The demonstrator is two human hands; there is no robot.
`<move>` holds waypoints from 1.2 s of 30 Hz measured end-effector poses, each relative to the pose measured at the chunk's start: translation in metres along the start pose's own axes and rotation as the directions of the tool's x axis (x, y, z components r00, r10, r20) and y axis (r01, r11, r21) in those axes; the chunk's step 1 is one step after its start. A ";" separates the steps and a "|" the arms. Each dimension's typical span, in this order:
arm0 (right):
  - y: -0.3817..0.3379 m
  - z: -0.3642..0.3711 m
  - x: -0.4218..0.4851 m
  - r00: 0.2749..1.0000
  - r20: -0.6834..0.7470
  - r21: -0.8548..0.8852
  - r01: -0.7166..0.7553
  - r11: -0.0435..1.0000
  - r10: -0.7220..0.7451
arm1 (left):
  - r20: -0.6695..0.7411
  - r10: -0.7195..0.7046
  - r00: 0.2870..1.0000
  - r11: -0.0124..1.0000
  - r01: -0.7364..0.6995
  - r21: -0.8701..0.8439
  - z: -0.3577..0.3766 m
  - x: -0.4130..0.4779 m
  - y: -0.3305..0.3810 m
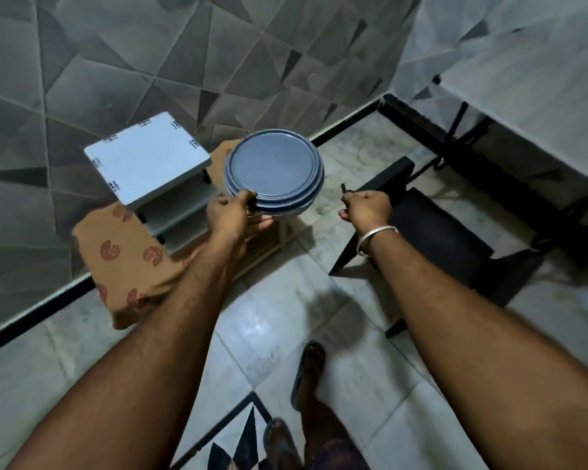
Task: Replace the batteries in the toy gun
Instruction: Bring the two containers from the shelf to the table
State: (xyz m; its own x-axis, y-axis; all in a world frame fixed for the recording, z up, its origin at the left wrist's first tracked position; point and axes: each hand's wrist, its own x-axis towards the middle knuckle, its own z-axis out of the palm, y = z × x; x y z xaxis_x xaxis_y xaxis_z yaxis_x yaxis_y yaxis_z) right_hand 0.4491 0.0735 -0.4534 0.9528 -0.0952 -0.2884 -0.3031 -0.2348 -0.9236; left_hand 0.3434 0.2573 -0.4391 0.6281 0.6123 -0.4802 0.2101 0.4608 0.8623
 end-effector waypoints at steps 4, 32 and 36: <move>-0.028 -0.061 -0.011 0.996 -0.088 0.098 0.029 0.995 -0.020 | 0.099 0.055 0.994 0.998 -0.058 0.029 0.046 -0.049 0.027; -0.105 -0.607 0.017 0.907 -0.365 0.389 0.353 0.851 -0.209 | 0.540 0.274 0.796 0.959 -0.270 -0.089 0.481 -0.328 0.008; -0.096 -0.641 0.050 0.914 -0.354 0.455 0.354 0.817 -0.198 | 0.568 0.263 0.780 0.957 -0.287 -0.050 0.526 -0.336 -0.004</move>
State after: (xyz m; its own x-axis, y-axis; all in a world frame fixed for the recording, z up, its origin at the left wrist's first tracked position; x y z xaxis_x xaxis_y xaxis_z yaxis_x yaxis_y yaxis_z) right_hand 0.5124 -0.5285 -0.2174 0.9237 -0.3830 0.0092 0.0987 0.2148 -0.9717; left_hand 0.5255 -0.2879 -0.1974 0.9707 0.2336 -0.0558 -0.0166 0.2972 0.9547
